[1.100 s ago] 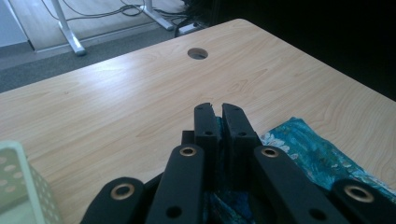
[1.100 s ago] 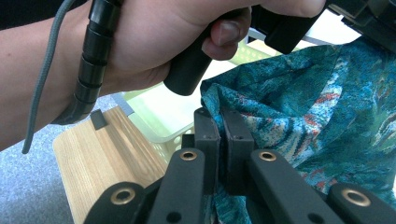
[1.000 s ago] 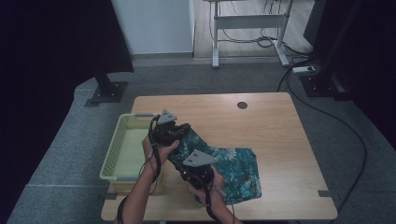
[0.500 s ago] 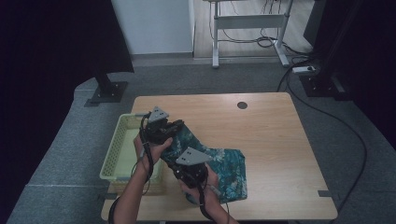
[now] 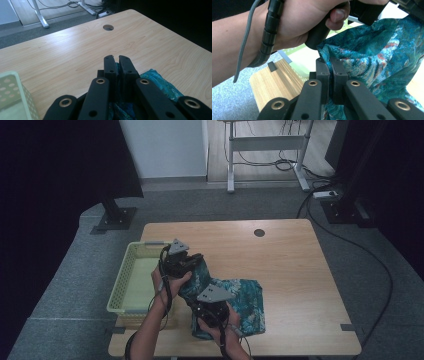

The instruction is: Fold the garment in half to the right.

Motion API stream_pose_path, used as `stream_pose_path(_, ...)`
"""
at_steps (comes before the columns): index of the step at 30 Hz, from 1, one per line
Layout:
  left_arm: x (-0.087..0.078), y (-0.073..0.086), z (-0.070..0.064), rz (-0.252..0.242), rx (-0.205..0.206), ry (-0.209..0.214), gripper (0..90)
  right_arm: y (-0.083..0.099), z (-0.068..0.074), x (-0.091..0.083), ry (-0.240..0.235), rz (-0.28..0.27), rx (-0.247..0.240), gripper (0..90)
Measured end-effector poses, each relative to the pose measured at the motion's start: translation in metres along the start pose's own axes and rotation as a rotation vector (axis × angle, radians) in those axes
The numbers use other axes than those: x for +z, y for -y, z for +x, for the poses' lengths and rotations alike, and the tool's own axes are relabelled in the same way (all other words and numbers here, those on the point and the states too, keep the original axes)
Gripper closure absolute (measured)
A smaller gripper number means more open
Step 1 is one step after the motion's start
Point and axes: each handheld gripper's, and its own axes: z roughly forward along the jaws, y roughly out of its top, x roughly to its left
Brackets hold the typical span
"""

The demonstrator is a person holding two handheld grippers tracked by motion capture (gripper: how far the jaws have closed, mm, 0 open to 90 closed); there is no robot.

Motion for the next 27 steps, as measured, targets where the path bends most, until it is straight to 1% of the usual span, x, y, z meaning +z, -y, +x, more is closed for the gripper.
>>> stream_pose_path(5,0.005,0.002,-0.002,0.003,-0.005,0.001,85.4,0.006,-0.002,-0.003,-0.001,-0.002,0.010,85.3)
stream_pose_path(16,0.020,0.005,-0.008,0.017,-0.011,0.007,85.4,0.018,-0.012,-0.013,0.009,-0.002,0.040,85.3)
stream_pose_path(23,0.024,0.002,-0.014,0.017,-0.001,0.009,85.4,0.019,-0.018,-0.020,0.018,-0.011,0.047,85.3)
stream_pose_path(27,0.023,0.000,-0.014,0.015,0.003,0.008,85.5,0.019,-0.019,-0.020,0.013,-0.011,0.047,85.3)
